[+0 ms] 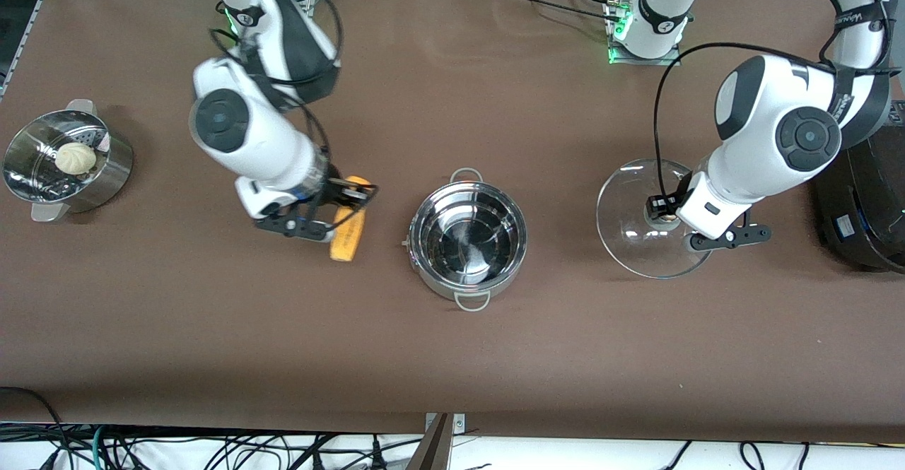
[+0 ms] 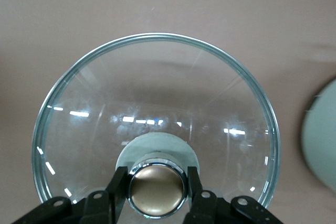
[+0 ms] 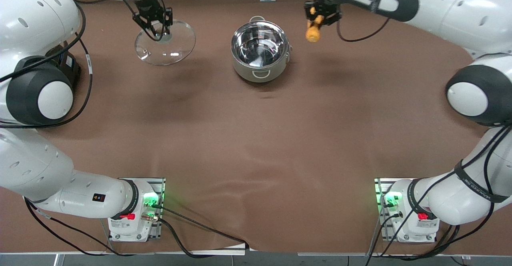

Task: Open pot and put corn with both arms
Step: 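Carry the corn over the open pot with the right gripper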

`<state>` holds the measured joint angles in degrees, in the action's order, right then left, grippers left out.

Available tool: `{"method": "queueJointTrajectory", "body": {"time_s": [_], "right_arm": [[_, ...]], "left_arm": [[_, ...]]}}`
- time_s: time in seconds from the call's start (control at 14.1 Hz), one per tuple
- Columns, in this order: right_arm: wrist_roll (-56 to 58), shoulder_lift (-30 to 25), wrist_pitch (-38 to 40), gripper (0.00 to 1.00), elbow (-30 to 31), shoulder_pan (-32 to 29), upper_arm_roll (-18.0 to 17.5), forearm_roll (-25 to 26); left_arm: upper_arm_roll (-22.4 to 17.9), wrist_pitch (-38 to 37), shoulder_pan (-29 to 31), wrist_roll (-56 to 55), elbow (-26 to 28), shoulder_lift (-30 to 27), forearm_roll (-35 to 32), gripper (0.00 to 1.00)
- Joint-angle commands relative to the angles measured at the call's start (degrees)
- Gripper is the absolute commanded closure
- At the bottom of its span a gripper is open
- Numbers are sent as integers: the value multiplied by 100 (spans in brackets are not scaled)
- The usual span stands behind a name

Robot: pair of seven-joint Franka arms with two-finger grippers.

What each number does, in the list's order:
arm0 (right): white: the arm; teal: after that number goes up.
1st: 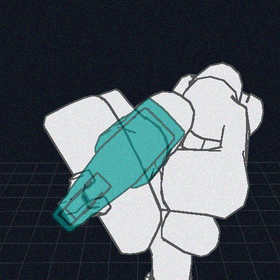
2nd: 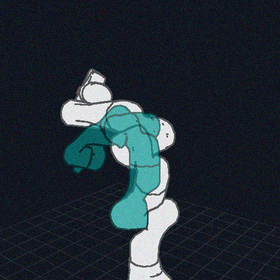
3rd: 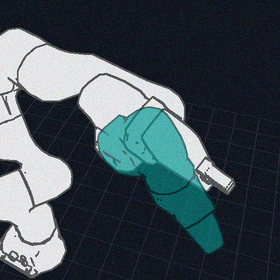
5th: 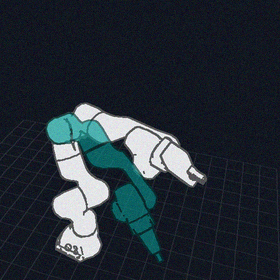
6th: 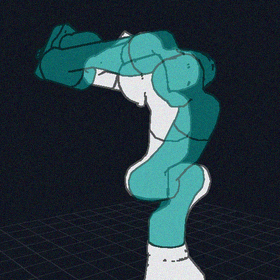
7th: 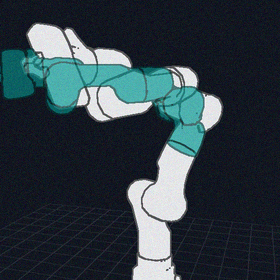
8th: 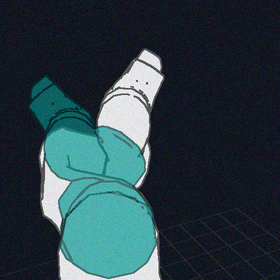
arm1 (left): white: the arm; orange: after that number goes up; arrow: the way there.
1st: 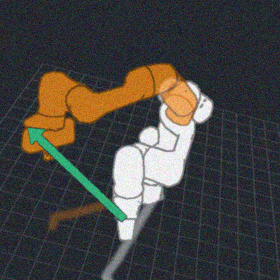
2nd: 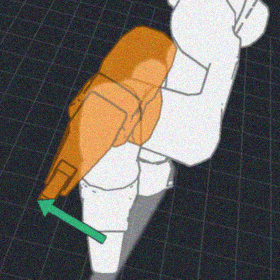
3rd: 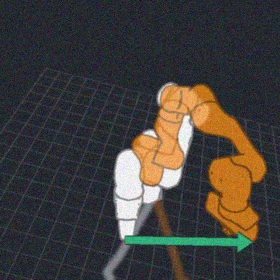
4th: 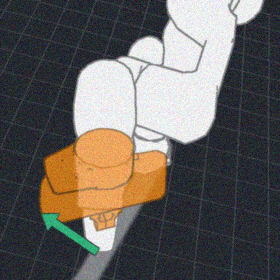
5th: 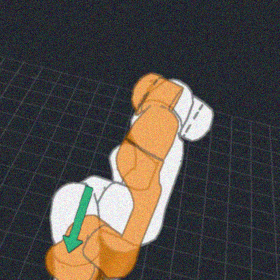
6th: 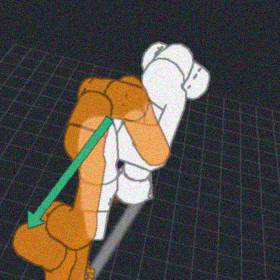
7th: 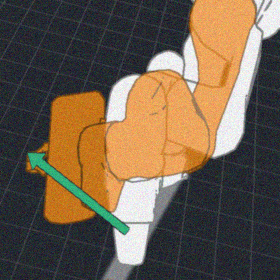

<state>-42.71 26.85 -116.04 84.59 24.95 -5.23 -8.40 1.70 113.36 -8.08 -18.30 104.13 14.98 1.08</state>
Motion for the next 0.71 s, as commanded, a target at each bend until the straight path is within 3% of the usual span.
{"method": "queueJointTrajectory", "body": {"time_s": [0.0,0.07,0.14,0.28,0.35,0.43,0.5,0.64], "right_arm": [[-999,715,-758,100,-601,500,22,-83],[-1446,1047,-1554,100,-601,806,13,-74],[-1790,1277,-2232,100,-601,940,13,-83],[-2423,1638,-3306,100,-601,1142,-118,-83],[-2539,1691,-3415,82,-601,1204,-119,-92],[-2540,1692,-3407,6,-601,1179,-110,-66],[-2505,1657,-3355,0,-601,1196,-110,48],[-2479,1552,-2866,0,-610,1161,-102,58]], "left_arm": [[-124,1523,96,536,1385,-259,59,100],[-187,2906,105,991,2165,-120,59,100],[-196,3442,105,1135,2390,30,68,100],[-196,3500,96,1136,2419,110,112,100],[-196,3500,96,1171,2428,232,112,100],[-205,3509,96,1180,2428,390,112,100],[-344,3526,96,1189,2428,539,112,100],[-389,3526,87,1189,2428,585,112,100]]}}
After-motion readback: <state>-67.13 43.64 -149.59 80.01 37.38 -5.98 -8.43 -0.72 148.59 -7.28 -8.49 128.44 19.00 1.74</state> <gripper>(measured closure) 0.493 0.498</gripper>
